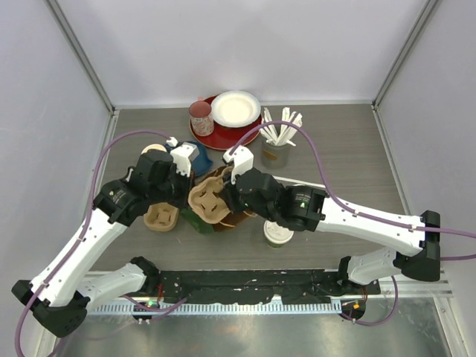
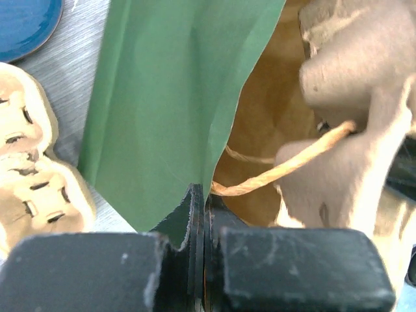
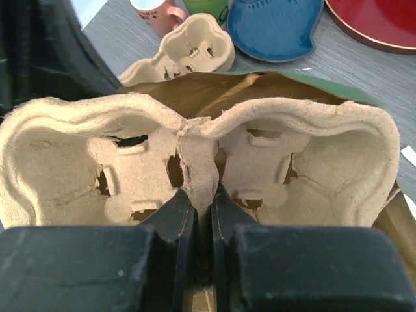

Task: Pack the takeout coffee

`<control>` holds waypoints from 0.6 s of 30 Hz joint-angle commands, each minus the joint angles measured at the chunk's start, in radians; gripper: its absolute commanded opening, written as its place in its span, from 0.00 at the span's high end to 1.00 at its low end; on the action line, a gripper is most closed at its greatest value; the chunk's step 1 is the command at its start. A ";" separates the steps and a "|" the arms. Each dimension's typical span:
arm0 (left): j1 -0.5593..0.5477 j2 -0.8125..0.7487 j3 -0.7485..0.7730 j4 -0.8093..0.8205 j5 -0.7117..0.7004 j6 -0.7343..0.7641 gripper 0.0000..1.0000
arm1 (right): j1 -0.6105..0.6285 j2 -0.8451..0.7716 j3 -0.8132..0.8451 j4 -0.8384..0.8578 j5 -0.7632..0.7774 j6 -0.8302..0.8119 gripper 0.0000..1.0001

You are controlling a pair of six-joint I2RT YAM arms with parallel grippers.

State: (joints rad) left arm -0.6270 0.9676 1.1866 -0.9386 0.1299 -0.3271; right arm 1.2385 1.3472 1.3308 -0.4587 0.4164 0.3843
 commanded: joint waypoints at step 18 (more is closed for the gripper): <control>0.001 -0.070 -0.077 0.190 0.260 -0.057 1.00 | -0.036 0.036 0.065 -0.139 -0.064 -0.085 0.99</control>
State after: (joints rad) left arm -0.6262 0.9115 1.1114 -0.8852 0.2630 -0.2062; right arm 1.1801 1.3437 1.2858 -0.6197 0.3527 0.3889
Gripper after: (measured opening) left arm 0.011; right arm 0.137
